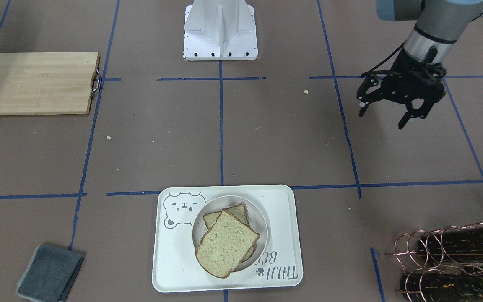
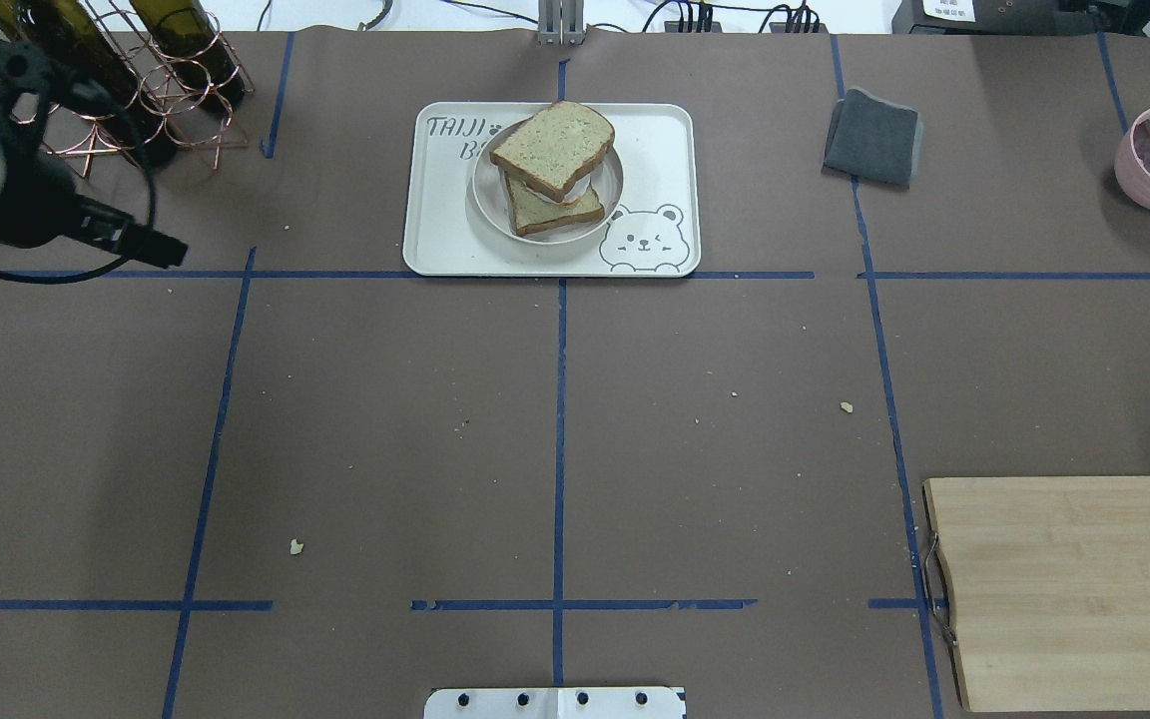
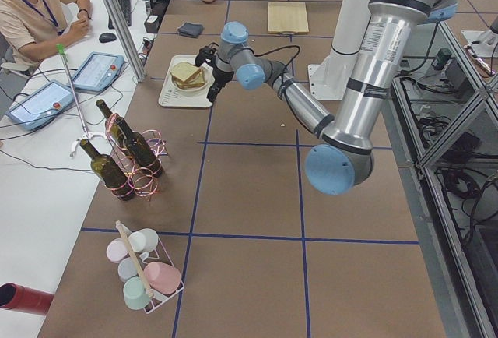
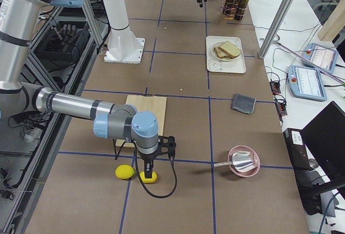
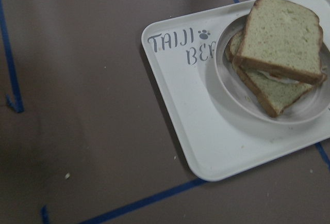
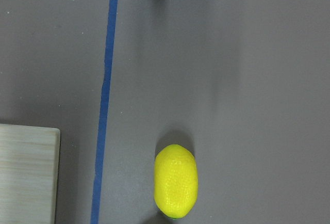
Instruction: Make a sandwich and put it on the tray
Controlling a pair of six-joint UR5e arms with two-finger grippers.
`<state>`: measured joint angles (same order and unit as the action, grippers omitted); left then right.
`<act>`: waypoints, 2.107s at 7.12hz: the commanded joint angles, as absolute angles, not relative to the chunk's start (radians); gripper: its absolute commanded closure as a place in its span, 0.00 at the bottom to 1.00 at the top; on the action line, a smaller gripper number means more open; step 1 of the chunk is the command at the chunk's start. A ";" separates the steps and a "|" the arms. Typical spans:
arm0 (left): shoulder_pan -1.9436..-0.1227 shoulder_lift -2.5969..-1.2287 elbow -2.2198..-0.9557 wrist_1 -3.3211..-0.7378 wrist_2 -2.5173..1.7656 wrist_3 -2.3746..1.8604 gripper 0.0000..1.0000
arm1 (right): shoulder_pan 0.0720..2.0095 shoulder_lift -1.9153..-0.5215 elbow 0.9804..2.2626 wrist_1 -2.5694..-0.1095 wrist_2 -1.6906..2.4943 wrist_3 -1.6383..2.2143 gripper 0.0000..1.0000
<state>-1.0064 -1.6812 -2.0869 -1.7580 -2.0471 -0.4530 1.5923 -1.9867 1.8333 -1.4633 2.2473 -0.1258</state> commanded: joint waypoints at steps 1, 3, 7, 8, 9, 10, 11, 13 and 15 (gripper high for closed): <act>-1.249 -1.423 -2.093 -1.750 -2.149 -0.031 0.00 | 1.592 -1.988 1.833 -1.463 2.247 -0.126 0.00; -1.478 -1.321 -1.918 -1.737 -2.207 0.303 0.00 | 1.592 -1.991 1.833 -1.463 2.247 -0.126 0.00; -1.681 -1.262 -1.884 -1.531 -2.209 0.479 0.00 | 1.592 -1.990 1.833 -1.463 2.247 -0.126 0.00; -1.683 -1.267 -1.884 -1.528 -2.250 0.413 0.00 | 1.592 -1.990 1.833 -1.463 2.247 -0.126 0.00; -1.681 -1.266 -1.882 -1.537 -2.290 0.320 0.00 | 1.592 -1.990 1.833 -1.463 2.247 -0.126 0.00; -1.681 -1.266 -1.888 -1.539 -2.293 0.322 0.00 | 1.592 -1.990 1.833 -1.463 2.247 -0.124 0.00; -1.683 -1.266 -1.885 -1.542 -2.301 0.327 0.00 | 1.592 -1.988 1.833 -1.463 2.247 -0.126 0.00; -1.680 -1.267 -1.894 -1.543 -2.301 0.371 0.00 | 1.592 -1.985 1.836 -1.450 2.249 -0.127 0.00; -1.681 -1.266 -1.894 -1.539 -2.301 0.374 0.00 | 1.592 -1.990 1.832 -1.422 2.247 -0.129 0.00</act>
<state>-1.6808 -1.2667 -1.8928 -1.5400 -2.3008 0.3696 1.5922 -1.9878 1.8335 -1.4334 2.2491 -0.1275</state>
